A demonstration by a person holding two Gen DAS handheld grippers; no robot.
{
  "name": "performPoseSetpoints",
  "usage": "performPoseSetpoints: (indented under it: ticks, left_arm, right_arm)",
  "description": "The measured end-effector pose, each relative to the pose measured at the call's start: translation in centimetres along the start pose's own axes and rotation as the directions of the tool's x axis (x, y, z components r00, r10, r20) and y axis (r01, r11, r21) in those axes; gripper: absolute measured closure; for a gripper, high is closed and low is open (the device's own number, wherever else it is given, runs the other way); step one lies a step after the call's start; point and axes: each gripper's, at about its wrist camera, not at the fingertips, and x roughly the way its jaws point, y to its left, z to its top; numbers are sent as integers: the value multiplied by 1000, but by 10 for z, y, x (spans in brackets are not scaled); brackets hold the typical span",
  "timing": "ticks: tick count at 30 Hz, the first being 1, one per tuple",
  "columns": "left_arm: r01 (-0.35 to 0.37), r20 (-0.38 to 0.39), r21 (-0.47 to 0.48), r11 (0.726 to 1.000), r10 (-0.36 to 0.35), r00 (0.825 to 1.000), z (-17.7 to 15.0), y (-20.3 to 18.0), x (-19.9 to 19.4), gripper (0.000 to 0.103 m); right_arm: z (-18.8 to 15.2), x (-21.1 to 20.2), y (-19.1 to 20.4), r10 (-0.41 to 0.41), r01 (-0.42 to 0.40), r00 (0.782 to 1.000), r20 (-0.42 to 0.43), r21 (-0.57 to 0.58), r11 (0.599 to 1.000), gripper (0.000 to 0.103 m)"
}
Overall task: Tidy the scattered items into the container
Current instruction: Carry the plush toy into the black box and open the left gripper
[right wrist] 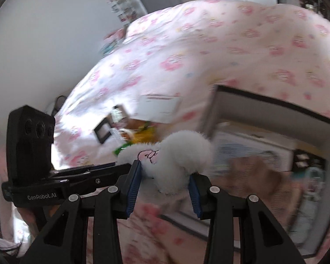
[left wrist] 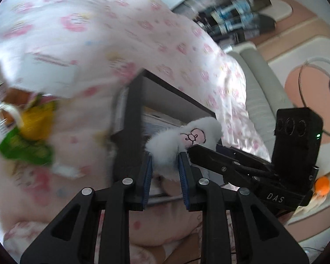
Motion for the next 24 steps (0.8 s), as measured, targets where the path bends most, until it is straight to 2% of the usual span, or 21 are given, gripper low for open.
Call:
performPoseSetpoints:
  ticks: [5,11,16,18,22,24]
  left_arm:
    - [-41,-85,55,998,46,995,17,-35,64,80]
    - [-153,-134,78,985,162,978,28,-43,113,81]
    - [-219,-135,105,970,232,963,35,-41,134,85]
    - [-262,-129,114,958,276,953,40,-40,141,85]
    - [-310,-129,117,944,323,937,40,-32,146,85]
    - [-309,-132,124,943,324,937,37,-33,148,85]
  right_arm:
    - [6,-16,-56,-99,99,995,-3,2,995,67]
    - [13,3,-120,-96,101,994,-58,83,991,67]
    - [18,20,-147,-100,108,992,-74,122,987,67]
    - [20,28,-154,-90,101,993,-81,145,984,67]
    - [15,40,-158,-124,140,986,-114,143,980,67]
    - [12,43,-160,-127,145,984,-126,142,979,67]
